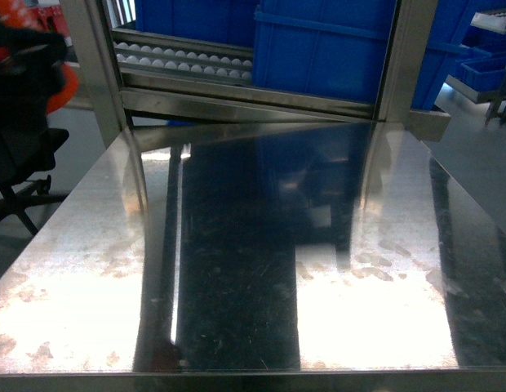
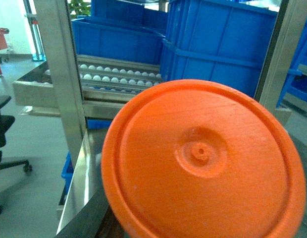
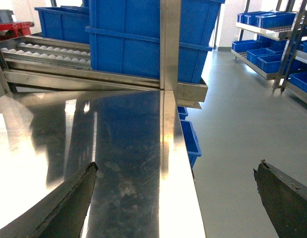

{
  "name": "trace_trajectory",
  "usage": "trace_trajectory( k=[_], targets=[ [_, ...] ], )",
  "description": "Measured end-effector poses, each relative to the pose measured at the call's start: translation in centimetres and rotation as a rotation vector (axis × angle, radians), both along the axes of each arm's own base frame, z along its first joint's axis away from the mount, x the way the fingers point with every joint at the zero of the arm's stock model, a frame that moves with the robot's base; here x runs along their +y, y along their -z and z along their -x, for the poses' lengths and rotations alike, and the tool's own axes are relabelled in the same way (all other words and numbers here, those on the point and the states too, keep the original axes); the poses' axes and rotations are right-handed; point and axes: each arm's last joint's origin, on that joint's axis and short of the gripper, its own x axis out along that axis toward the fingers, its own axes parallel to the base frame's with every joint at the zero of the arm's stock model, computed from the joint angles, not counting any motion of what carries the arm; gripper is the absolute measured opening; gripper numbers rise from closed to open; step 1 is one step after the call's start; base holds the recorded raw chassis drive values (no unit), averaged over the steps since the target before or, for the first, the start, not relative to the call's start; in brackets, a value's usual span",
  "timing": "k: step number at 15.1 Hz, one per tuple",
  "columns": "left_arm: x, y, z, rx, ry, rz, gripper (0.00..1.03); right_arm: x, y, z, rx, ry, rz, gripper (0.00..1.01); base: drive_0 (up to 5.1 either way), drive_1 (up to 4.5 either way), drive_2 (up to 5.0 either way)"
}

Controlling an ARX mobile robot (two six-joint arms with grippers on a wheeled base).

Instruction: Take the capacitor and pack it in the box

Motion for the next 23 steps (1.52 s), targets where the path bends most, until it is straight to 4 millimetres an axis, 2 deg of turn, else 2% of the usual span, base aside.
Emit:
trace_trajectory(
  k=[3,6,8,10,13,14,16,20,23],
  targets=[
    [0.8,0.9,6.7,0.032,-0.014,-0.004,0.45,0.0,0.0,0.0,0.0,0.0,0.0,0.98,0.0,0.0,0.0],
    [1.3,-0.5,9.6,-0.037,0.012,0.029,0.45,0.0,0.0,0.0,0.0,0.0,0.0,0.98,0.0,0.0,0.0],
    [1.4,-0.9,9.7,-0.061,0.006,0.04,0.45,0.0,0.0,0.0,0.0,0.0,0.0,0.98,0.0,0.0,0.0],
    [1.8,-0.1,9.8,0.054,-0.088,-0.014,0.45,0.0,0.0,0.0,0.0,0.0,0.0,0.98,0.0,0.0,0.0],
    [3.3,0.9,10.4,0.064,-0.147,-0.016,0.45,0.0,0.0,0.0,-0.001,0.0,0.0,0.98,0.0,0.0,0.0],
    [3.6,0.9,10.5,0.051,-0.145,-0.012,0.45,0.0,0.0,0.0,0.0,0.0,0.0,0.98,0.0,0.0,0.0],
    [4.7,2.3,11.2,0.065,-0.136,-0.015,0.45,0.0,0.0,0.0,0.0,0.0,0.0,0.98,0.0,0.0,0.0],
    [6.3,2.8,11.8,0.055,-0.158,-0.013,0.45,0.0,0.0,0.0,0.0,0.0,0.0,0.98,0.0,0.0,0.0],
    [6.2,3.4,12.2,0.043,-0.131,-0.014,0.45,0.0,0.0,0.0,0.0,0.0,0.0,0.98,0.0,0.0,0.0]
  ],
)
